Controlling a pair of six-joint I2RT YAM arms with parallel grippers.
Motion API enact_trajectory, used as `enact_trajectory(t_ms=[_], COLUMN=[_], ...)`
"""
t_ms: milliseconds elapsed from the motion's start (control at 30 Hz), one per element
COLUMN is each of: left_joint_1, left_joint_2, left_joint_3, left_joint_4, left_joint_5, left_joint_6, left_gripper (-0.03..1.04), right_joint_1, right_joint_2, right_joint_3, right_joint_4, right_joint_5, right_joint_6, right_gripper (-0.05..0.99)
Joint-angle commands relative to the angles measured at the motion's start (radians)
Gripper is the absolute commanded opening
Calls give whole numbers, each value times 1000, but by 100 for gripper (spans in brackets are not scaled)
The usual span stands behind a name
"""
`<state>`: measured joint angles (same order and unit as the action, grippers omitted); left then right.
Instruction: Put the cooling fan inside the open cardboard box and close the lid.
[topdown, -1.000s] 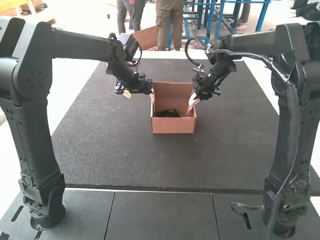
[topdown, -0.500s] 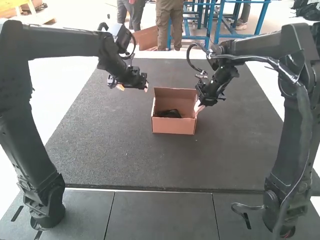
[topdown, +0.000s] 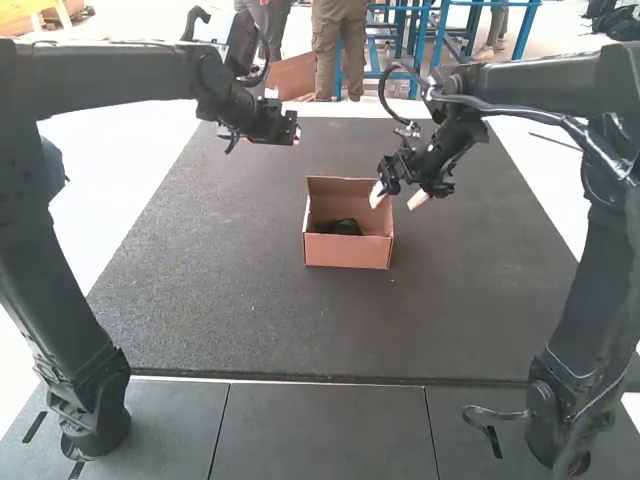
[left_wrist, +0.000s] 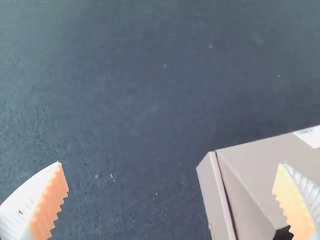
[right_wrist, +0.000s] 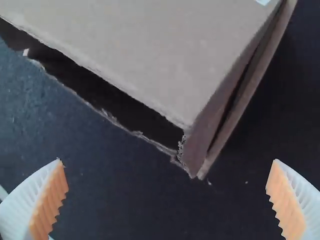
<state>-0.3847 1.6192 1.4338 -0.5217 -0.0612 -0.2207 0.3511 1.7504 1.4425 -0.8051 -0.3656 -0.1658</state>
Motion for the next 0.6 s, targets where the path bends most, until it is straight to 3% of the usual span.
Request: enact_trajectory(t_ms=[0,67,300,567], left_joint_1=[-51,-69,-98,-100], left_joint_2=[33,54,128,202], left_joint_3=[60,89,162,191], left_joint_4=[9,8,8,22], left_joint_5=[-12,-12,-12,-12], left_joint_6=[14,14,14,14], left_gripper=[97,97,97,97], right_joint_1=[-24,-50,-98,-185], right_joint_2=[-118,-175,-342,-445], right_joint_3=[-13,-60,-240,-284], right_joint_4=[60,136,388,405], right_joint_5=[-10,19,231,235], right_joint_6=[9,6,5,17], right_gripper=[91,91,91,91])
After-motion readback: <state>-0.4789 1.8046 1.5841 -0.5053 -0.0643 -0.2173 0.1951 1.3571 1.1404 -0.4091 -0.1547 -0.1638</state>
